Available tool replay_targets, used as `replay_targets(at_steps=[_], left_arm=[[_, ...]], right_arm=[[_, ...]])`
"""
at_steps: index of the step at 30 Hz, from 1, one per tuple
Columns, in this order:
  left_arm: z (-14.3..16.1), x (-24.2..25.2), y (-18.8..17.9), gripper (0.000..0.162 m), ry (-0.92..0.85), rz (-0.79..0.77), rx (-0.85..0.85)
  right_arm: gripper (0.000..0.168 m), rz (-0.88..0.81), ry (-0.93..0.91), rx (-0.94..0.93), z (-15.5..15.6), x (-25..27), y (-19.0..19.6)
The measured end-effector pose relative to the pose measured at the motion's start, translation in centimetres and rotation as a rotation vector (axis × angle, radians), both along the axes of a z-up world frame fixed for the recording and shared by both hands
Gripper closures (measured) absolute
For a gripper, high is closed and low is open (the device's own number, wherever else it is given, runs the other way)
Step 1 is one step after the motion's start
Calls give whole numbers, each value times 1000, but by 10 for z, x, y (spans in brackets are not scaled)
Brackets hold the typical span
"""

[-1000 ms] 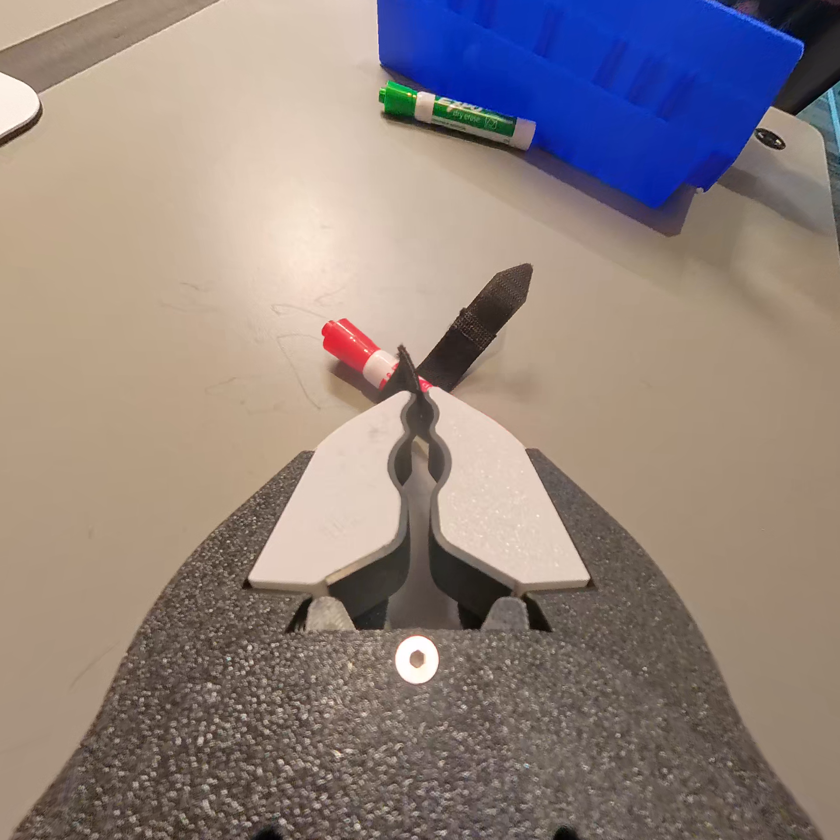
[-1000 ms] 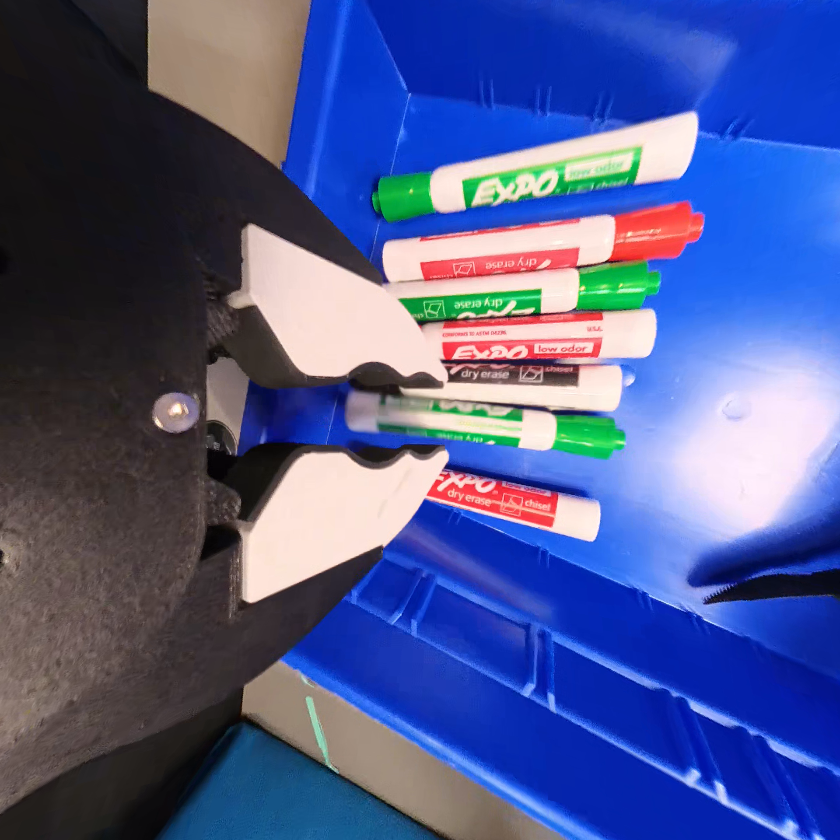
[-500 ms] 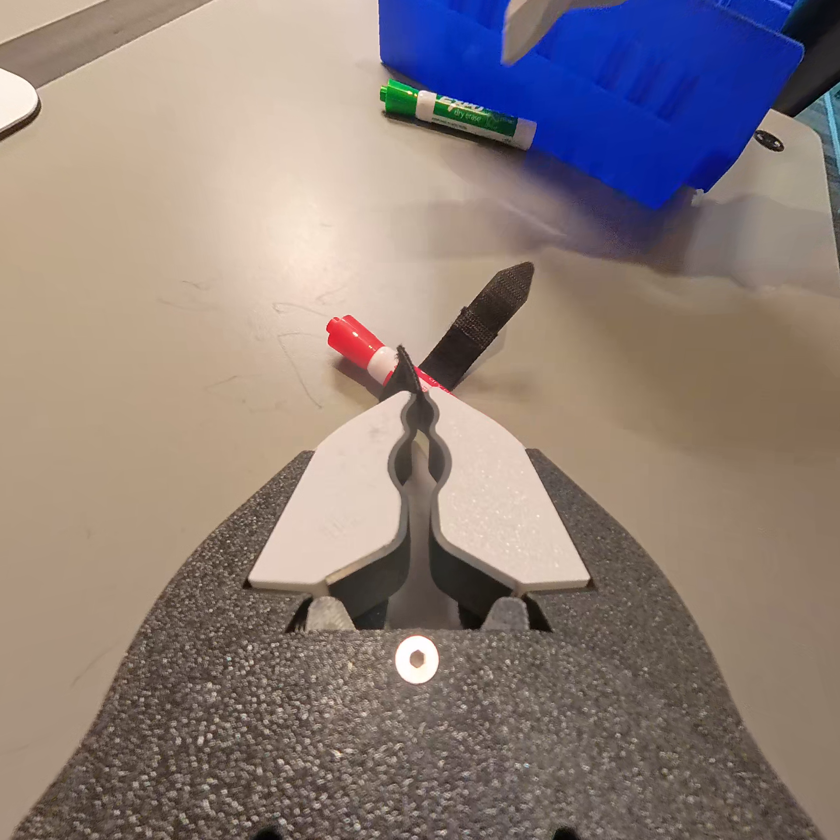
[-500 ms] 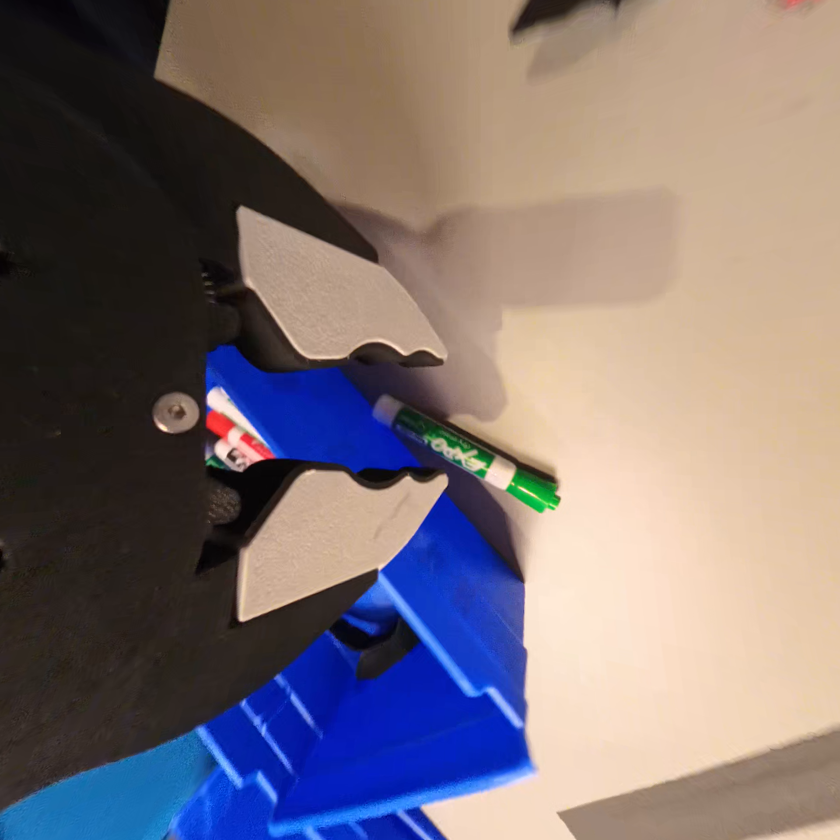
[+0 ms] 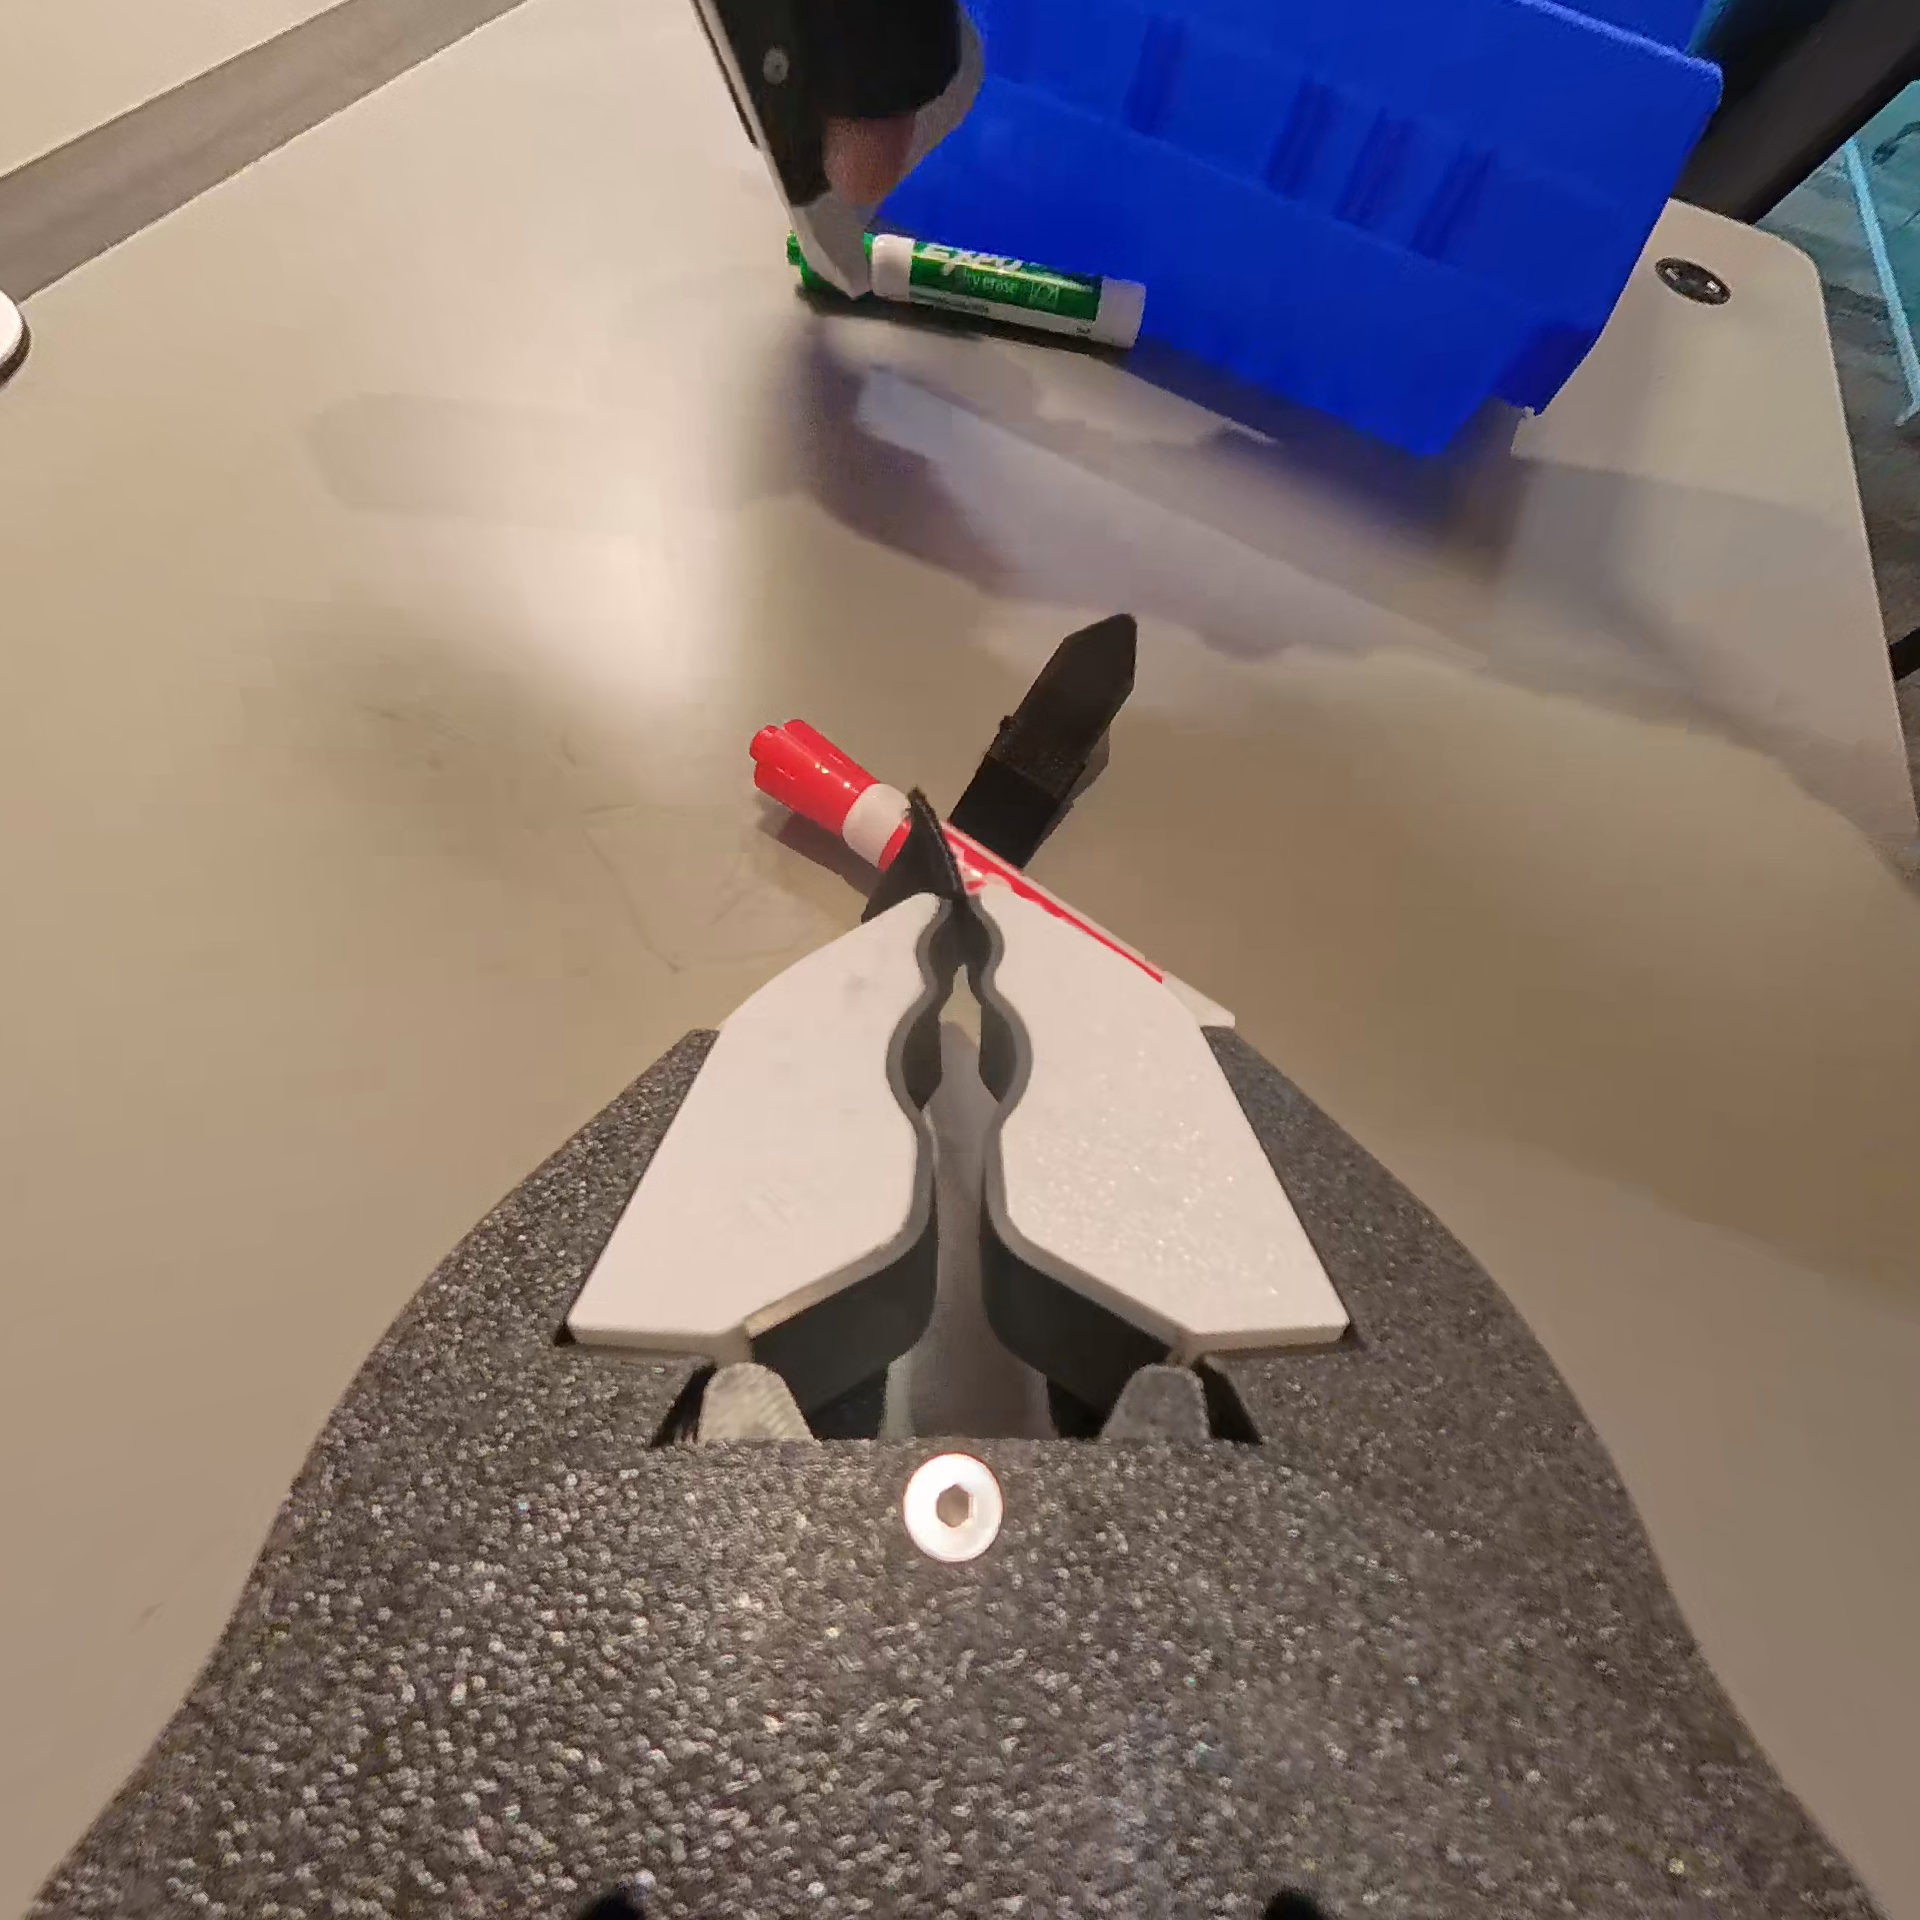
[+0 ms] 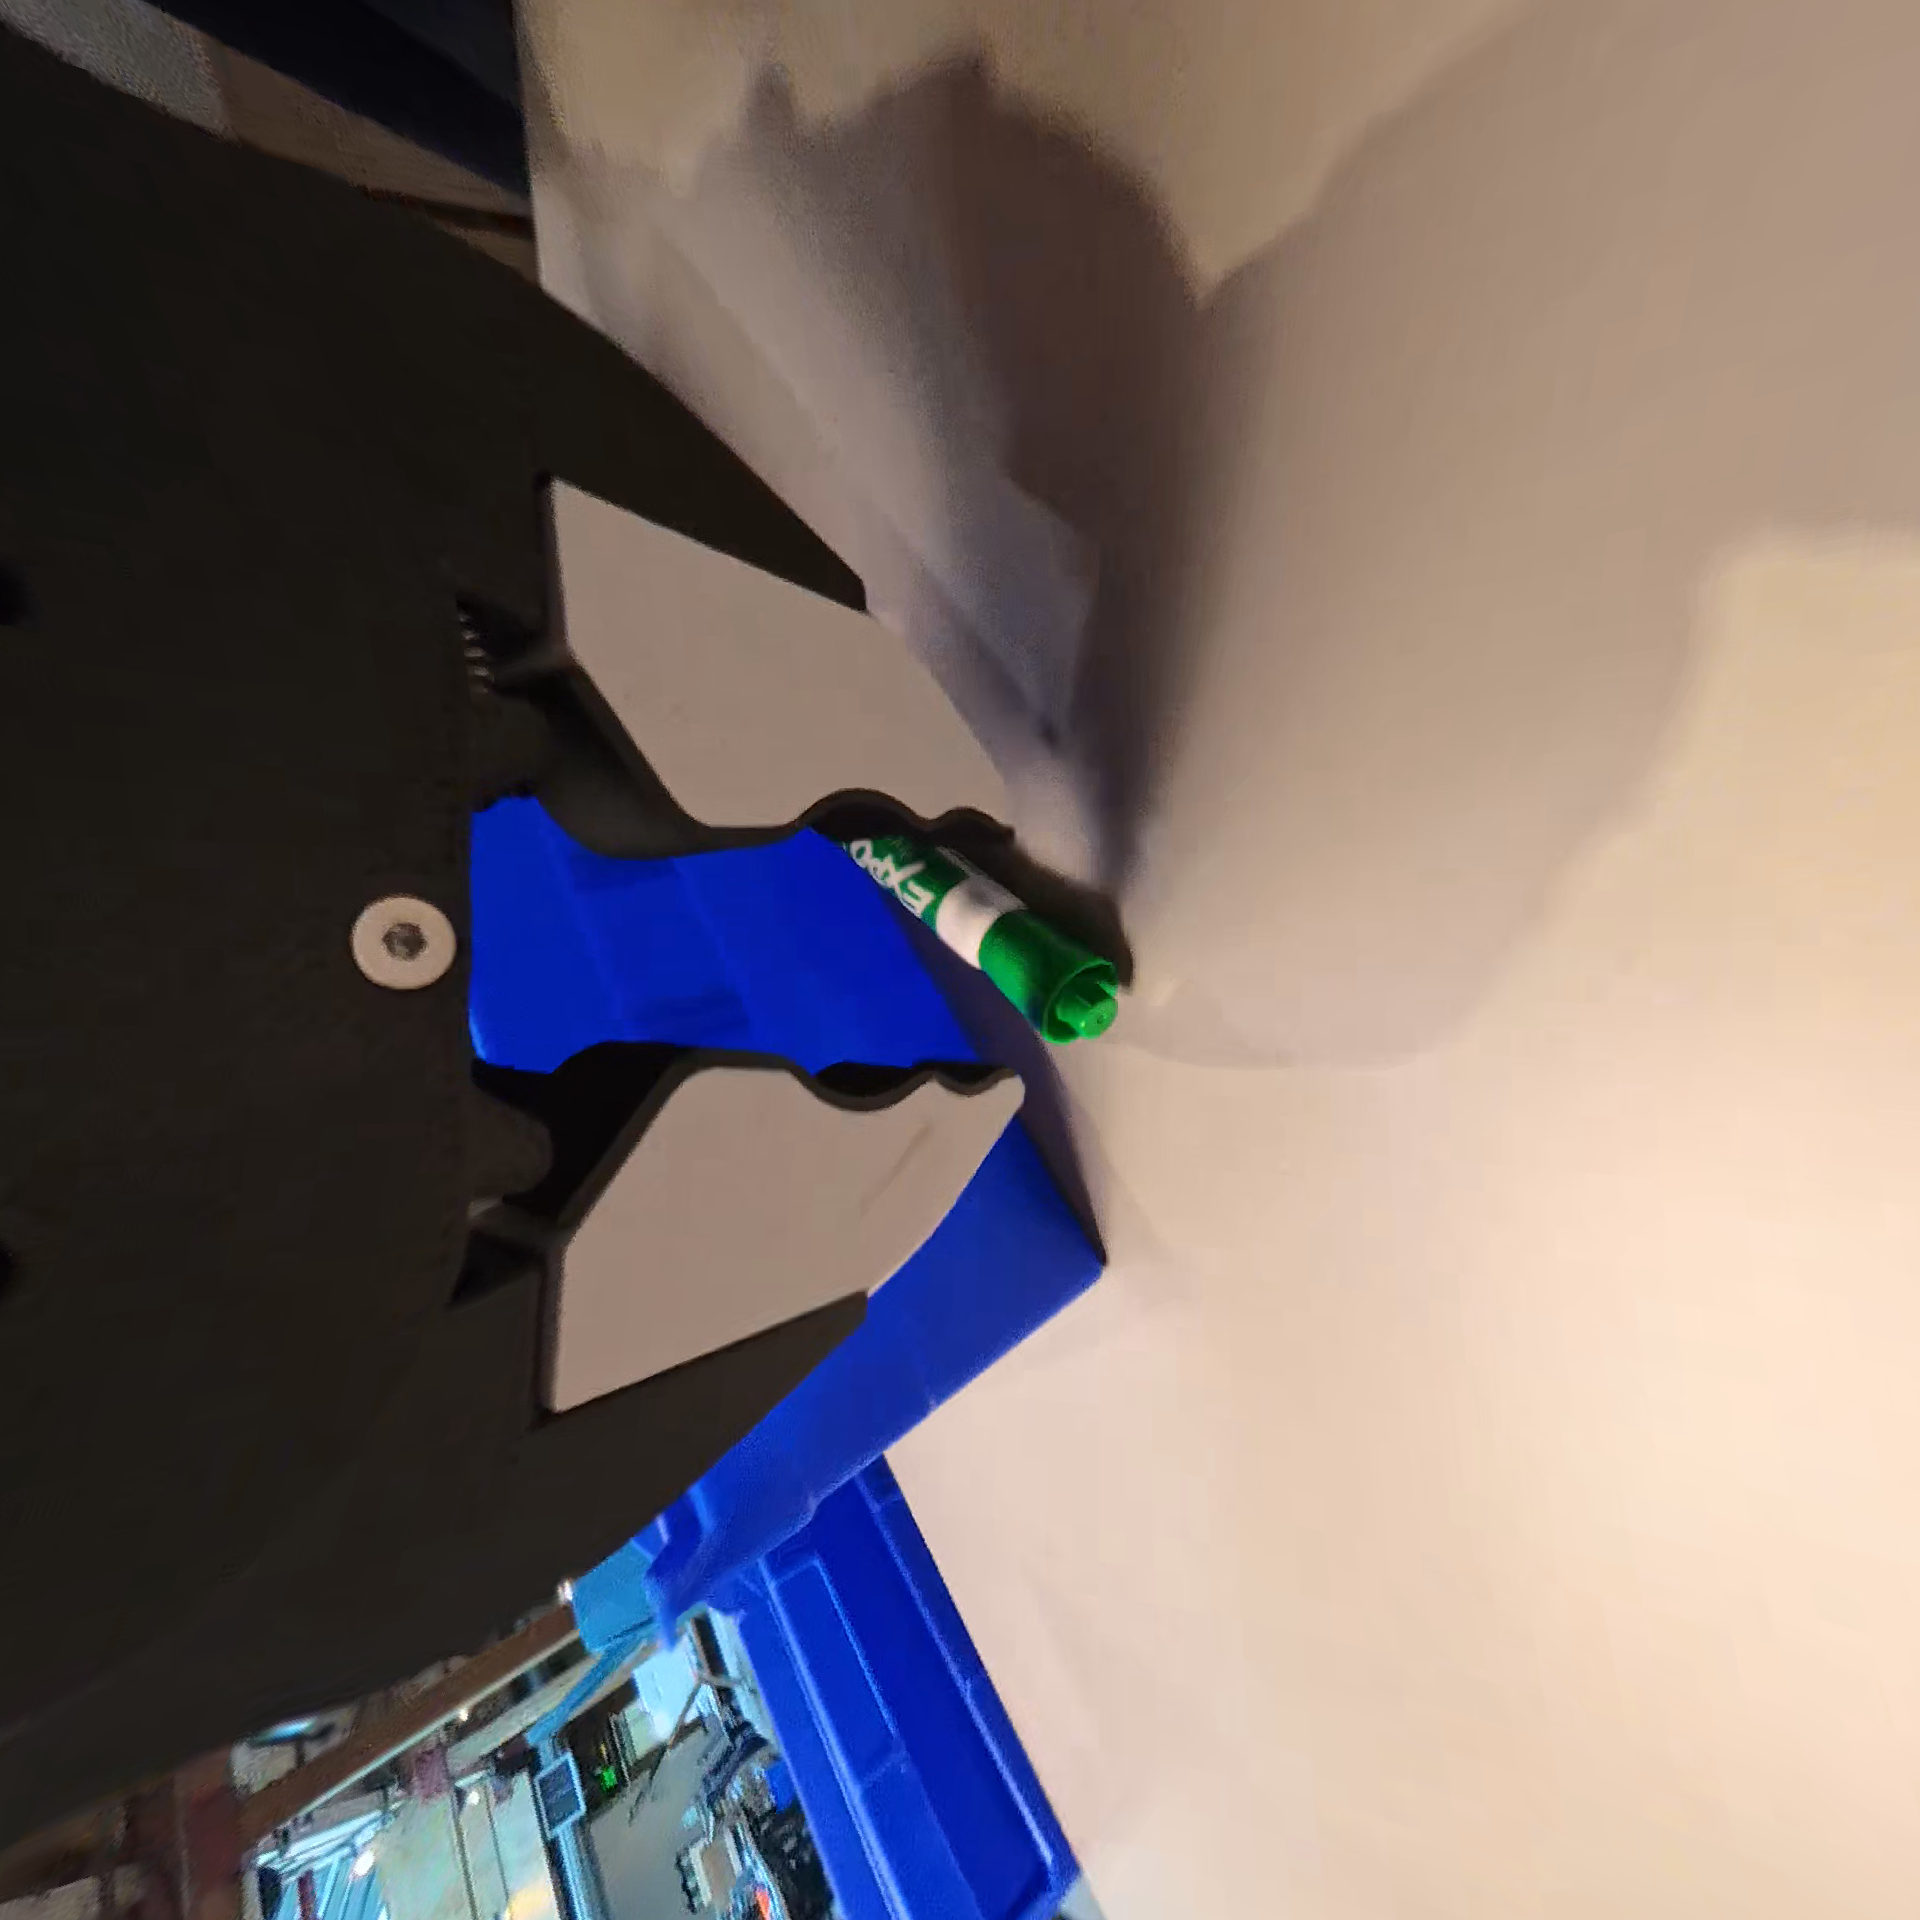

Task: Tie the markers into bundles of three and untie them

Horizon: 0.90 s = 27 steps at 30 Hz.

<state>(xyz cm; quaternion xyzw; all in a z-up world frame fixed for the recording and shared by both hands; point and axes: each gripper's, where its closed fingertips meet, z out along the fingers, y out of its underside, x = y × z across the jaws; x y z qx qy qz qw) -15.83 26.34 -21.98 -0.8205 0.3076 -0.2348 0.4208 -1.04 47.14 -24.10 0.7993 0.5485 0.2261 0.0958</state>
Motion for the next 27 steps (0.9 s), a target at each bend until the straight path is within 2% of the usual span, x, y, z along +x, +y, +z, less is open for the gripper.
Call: replay_targets(at_steps=[4,8,12,15,18,21,24,27], left_arm=[[2,-1,-1,161,-4,-7,8],[2,0,-1,161,-4,-10,12],[1,2,-2,161,-6,-17,11],[0,3,-2,161,4,-24,15],[-1,2,-1,161,0,-21,12],[-1,1,-1,161,-9,-16,11],[0,0,0,161,-15,-11,11],[1,-1,1,161,-18,-4,17]], right_arm=[[135,-72,-10,-48,-9,9,3],[144,-97,33,-129,-17,8,-13],[146,-63,143,-190,-17,-6,-34],[147,-16,284,-186,-3,-21,-48],[148,13,532,-163,36,-39,-61],[149,28,782,-117,94,-39,-72],[149,27,960,-41,155,-13,-80],[149,6,1027,61,203,34,-81]])
